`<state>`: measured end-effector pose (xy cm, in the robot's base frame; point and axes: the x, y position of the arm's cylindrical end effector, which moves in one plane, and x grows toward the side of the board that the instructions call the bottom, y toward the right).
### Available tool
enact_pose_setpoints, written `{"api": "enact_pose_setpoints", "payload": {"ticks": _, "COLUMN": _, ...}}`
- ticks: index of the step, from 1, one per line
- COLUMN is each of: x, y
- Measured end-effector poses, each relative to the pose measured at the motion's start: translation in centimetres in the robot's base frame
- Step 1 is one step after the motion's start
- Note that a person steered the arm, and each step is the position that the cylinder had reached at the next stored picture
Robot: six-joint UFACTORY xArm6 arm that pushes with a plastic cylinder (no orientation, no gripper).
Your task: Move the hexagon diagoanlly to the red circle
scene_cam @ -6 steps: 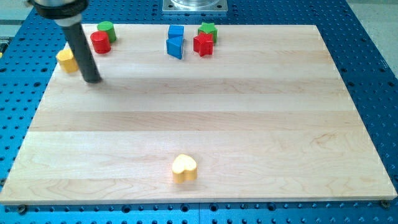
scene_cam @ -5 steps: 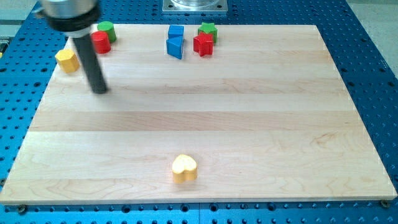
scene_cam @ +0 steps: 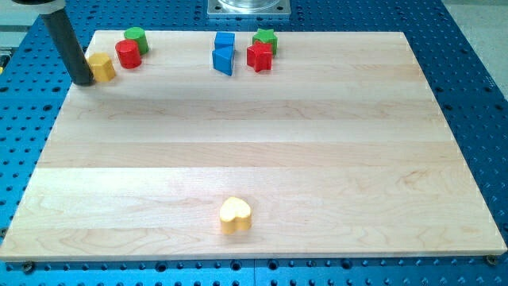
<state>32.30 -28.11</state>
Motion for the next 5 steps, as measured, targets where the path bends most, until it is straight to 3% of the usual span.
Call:
{"api": "enact_pose_setpoints", "payload": {"ticks": 3, "x": 1.7, "y": 1.7}}
{"api": "enact_pose_setpoints", "payload": {"ticks": 4, "x": 5.1, "y": 8.2}}
{"api": "enact_pose_setpoints", "payload": {"ticks": 5, "x": 8.6, "y": 19.6}}
